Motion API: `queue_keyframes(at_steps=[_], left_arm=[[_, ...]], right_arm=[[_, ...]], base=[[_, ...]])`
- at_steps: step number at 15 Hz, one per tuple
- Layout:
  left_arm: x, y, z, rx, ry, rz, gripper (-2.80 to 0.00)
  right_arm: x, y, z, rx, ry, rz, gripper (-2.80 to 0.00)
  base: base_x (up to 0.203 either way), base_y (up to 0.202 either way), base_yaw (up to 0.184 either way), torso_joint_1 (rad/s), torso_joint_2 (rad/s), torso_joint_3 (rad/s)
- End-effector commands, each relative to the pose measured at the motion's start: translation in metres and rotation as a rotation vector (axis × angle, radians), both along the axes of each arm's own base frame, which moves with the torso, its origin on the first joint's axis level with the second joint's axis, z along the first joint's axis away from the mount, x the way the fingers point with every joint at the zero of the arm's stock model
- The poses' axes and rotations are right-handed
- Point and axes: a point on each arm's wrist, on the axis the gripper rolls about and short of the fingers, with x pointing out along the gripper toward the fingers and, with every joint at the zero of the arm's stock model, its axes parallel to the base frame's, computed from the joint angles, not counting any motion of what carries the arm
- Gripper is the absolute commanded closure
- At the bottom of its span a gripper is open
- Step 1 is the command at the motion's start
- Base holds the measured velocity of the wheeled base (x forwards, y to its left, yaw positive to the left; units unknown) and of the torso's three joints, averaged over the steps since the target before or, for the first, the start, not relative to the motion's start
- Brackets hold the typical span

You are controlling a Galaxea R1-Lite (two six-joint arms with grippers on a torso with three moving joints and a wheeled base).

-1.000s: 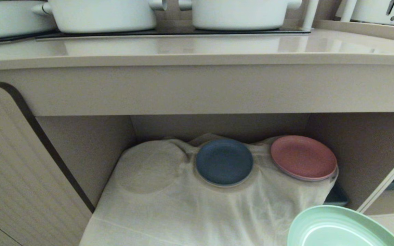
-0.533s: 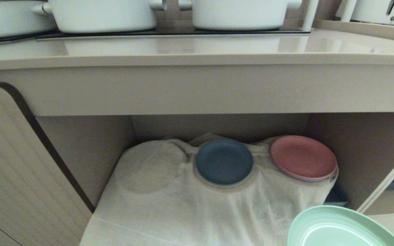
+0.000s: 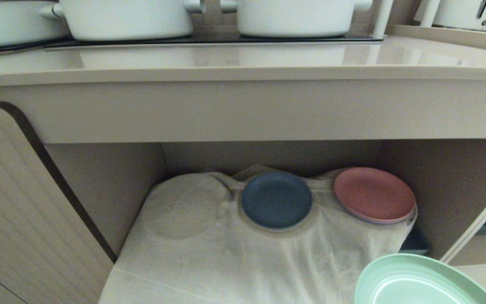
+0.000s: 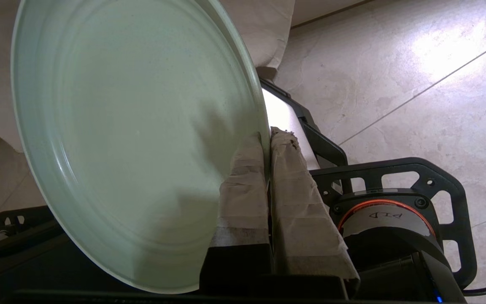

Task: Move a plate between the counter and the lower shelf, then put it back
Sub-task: Put the plate in the cupboard

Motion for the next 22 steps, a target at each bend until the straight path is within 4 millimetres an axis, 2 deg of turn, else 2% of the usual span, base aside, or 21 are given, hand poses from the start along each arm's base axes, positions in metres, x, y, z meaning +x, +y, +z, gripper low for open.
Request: queue_keyframes(at_steps=[1, 22], left_arm=[[0.0000, 0.0000, -0.0003, -0.001, 0.001, 0.000, 0.00], [0.0000, 0.0001, -0.0004, -0.002, 0.002, 0.004, 0.00]], right_arm=[[0.0000, 0.0000, -0.0002, 0.001, 0.006, -0.002, 0.00], [0.0000, 0.0000, 0.0002, 0.001, 0.004, -0.002, 0.00]], base=[[0.000, 0.000, 0.000, 0.000, 0.00, 0.000], [0.000, 0.009, 0.000, 0.000, 0.00, 0.000]])
